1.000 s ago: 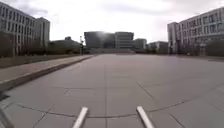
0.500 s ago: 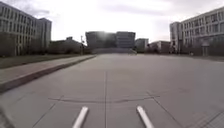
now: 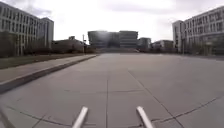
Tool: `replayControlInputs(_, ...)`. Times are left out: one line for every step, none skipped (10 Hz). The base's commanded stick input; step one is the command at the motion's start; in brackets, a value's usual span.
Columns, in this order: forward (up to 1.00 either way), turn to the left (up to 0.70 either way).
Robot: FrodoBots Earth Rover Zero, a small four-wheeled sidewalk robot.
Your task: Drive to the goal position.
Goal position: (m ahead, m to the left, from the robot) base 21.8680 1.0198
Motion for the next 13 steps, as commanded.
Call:
replayControlInputs(1.00, 0.00)
replayControlInputs(1.00, 0.00)
replayControlInputs(1.00, 0.00)
replayControlInputs(1.00, 0.00)
replayControlInputs(1.00, 0.00)
replayControlInputs(1.00, 0.00)
replayControlInputs(1.00, 0.00)
replayControlInputs(1.00, -0.14)
replayControlInputs(1.00, -0.27)
replayControlInputs(1.00, -0.27)
replayControlInputs(1.00, -0.27)
replayControlInputs(1.00, -0.27)
replayControlInputs(1.00, -0.27)
